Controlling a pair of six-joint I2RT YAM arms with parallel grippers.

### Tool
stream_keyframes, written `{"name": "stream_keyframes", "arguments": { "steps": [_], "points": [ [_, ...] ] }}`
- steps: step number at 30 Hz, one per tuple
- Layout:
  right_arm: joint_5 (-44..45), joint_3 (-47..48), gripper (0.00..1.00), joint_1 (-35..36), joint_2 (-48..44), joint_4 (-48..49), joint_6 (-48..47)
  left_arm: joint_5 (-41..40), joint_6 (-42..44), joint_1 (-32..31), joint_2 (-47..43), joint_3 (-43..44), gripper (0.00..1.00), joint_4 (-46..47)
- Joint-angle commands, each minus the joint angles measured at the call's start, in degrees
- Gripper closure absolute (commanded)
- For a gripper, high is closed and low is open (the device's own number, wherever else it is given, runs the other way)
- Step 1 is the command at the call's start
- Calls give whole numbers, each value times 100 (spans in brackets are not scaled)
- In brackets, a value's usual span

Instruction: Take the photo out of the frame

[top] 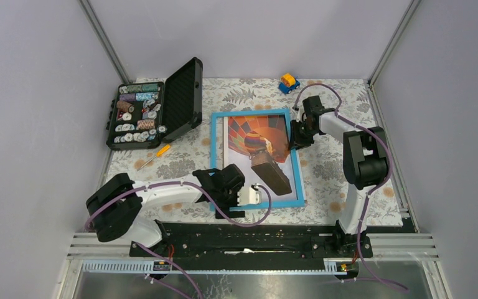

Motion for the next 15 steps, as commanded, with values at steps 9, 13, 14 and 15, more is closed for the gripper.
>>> {"name": "stream_keyframes", "arguments": {
  "steps": [9,13,14,15],
  "points": [
    [-141,-617,100,164,139,121,-19,-620,279,255,301,-154,18,492],
    [-24,-916,100,61,21,160,-92,-536,424,385,368,-91,19,393],
    [-31,-930,100,34,0,156,-102,-495,418,383,337,-72,16,344],
    [-34,-907,100,12,-25,135,-111,-441,414,387,276,-65,13,308]
  ]
}}
